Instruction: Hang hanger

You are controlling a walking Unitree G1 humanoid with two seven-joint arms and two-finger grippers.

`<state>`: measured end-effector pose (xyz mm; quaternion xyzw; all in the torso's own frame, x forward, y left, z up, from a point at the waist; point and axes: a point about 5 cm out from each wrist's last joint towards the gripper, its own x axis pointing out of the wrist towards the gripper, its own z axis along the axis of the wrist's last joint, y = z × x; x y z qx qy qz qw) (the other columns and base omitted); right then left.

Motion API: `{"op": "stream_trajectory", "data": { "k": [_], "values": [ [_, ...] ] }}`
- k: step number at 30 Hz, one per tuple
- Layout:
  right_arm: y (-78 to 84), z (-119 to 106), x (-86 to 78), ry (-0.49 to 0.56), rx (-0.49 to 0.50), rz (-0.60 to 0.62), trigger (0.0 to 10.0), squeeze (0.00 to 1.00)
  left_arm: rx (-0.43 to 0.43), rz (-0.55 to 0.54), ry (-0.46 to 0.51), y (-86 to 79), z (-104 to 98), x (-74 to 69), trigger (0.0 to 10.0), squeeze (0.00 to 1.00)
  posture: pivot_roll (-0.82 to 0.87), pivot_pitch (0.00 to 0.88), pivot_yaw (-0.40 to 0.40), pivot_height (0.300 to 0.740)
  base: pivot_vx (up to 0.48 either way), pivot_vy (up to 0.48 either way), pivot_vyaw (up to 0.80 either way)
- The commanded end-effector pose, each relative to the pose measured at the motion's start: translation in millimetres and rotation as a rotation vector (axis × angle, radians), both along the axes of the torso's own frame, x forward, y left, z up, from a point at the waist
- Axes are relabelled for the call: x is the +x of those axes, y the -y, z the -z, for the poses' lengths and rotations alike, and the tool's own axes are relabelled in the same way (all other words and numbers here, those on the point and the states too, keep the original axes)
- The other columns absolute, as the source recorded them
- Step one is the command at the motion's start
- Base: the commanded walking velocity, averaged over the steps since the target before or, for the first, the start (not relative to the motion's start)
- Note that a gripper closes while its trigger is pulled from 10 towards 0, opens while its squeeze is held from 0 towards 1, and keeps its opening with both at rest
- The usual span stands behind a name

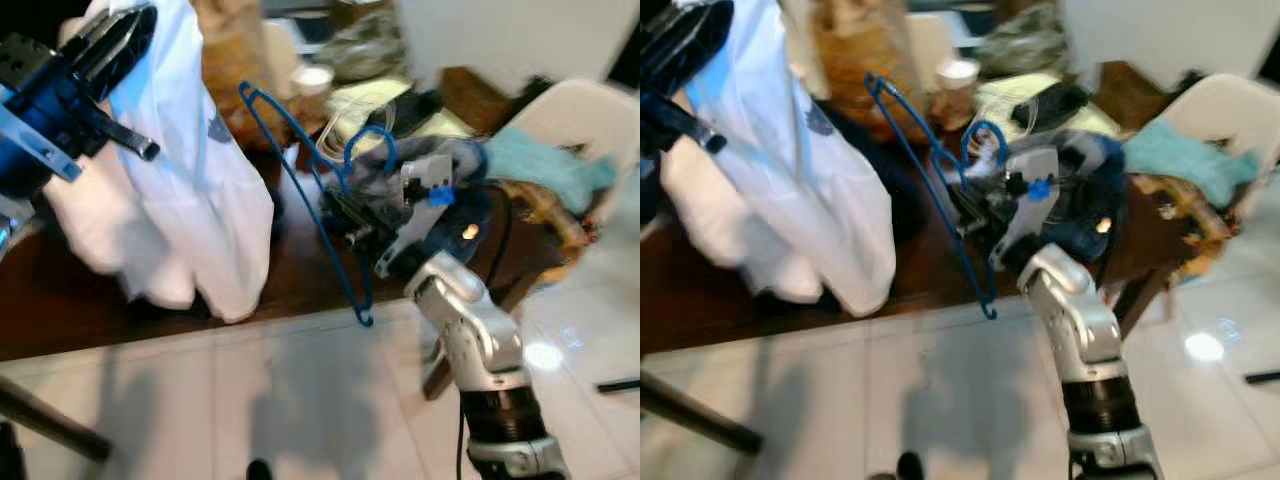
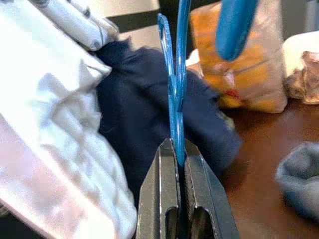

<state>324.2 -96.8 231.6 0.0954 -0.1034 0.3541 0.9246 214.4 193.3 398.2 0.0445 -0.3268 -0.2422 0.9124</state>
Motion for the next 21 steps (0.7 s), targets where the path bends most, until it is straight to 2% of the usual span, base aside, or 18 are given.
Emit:
{"op": "stream_trajectory", "data": {
  "k": [1,4,5,12,15,20,21],
  "values": [
    [3.3,-3.1,-0.7,0.018,0.013,0.01,10.0,0.0,0.038,-0.001,0.017,3.9,-4.8,-4.4,2.7,0.0,-0.01,0.094,-0.007,0.74,-0.476,0.0,0.0],
    [2.8,-3.0,-1.4,0.018,0.016,0.009,10.0,0.0,0.044,-0.046,0.007,-1.2,-4.8,-3.0,2.6,0.0,0.0,0.094,-0.007,0.74,-0.476,0.0,0.0],
    [2.6,-2.7,-1.6,0.018,0.016,0.008,10.0,0.0,0.046,-0.076,0.007,-4.5,-5.2,-2.1,2.2,0.0,0.0,0.095,-0.007,0.74,-0.476,0.0,0.0],
    [2.5,-1.5,-2.5,0.015,0.015,0.005,10.0,0.0,0.019,-0.163,0.019,-15.6,-10.5,0.9,2.3,0.0,0.0,0.1,-0.007,0.74,-0.476,0.0,0.0],
    [2.2,-0.4,-2.7,0.012,0.013,0.003,10.0,0.0,0.018,-0.143,0.018,-14.2,-12.2,1.1,2.4,0.0,0.0,0.1,-0.007,0.74,-0.476,0.0,0.0],
    [1.4,2.0,-3.1,0.006,0.008,0.001,10.0,0.0,-0.002,-0.066,-0.012,-2.0,-7.3,4.4,2.7,0.0,0.0,0.103,-0.006,0.74,-0.476,0.0,0.0],
    [1.0,3.2,-3.2,0.002,0.005,0.0,10.0,0.0,-0.008,-0.044,-0.031,2.3,-2.4,6.8,3.1,0.0,0.0,0.103,-0.005,0.74,-0.476,0.0,0.0]
  ]
}}
